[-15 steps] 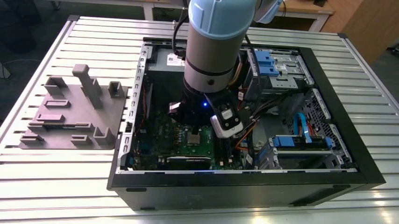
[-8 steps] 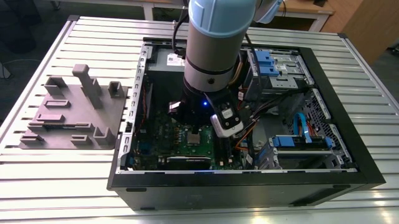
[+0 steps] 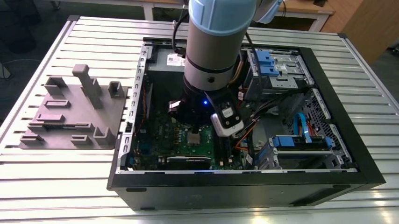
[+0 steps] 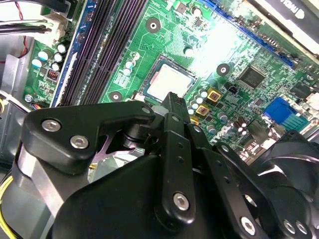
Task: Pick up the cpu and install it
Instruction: 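Close the cpu cover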
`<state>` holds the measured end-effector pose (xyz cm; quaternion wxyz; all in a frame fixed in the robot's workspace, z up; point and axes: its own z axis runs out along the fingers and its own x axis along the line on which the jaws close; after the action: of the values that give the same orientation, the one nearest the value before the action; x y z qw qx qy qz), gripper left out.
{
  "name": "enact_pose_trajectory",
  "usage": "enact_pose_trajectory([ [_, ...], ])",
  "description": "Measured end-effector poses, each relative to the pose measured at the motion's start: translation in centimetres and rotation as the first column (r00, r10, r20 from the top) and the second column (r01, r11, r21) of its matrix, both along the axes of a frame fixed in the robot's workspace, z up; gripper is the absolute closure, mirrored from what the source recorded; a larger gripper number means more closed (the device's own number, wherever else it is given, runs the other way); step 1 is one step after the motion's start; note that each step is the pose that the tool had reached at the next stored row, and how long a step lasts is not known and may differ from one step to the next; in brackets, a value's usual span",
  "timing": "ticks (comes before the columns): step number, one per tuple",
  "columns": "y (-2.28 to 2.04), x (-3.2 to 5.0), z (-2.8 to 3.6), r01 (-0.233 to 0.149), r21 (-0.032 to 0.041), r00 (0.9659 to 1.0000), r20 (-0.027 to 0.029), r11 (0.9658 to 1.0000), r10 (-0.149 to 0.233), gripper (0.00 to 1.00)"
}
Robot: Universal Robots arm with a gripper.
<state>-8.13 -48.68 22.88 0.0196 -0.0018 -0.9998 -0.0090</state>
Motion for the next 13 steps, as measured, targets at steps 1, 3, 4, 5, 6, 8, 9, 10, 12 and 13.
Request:
enact_pose_trajectory([
  [1,0.0,0.0,0.03,0.0,0.0001,1.0,0.0,1.0,0.0,0.9],
  [3,0.0,0.0,0.12,0.0,0.0,1.0,0.0,1.0,0.0,0.9],
  [4,0.0,0.0,0.16,0.0,0.0001,1.0,0.0,1.0,0.0,0.9],
  [5,0.0,0.0,0.19,0.0,0.0001,1.0,0.0,1.0,0.0,0.9],
  [6,0.0,0.0,0.23,0.0,0.0001,1.0,0.0001,1.0,0.0,0.9],
  [8,0.0,0.0,0.31,0.0,0.0001,1.0,0.0001,1.0,0.0,0.9],
  [9,0.0,0.0,0.35,0.0,0.0001,1.0,0.0,1.0,0.0,0.9],
  [10,0.0,0.0,0.4,0.0,0.0001,1.0,0.0,1.0,0.0,0.9],
  [12,0.0,0.0,0.48,0.0,0.0,1.0,0.0,1.0,0.0,0.9],
  [13,0.0,0.0,0.52,0.0,0.0001,1.0,0.0001,1.0,0.0,0.9],
])
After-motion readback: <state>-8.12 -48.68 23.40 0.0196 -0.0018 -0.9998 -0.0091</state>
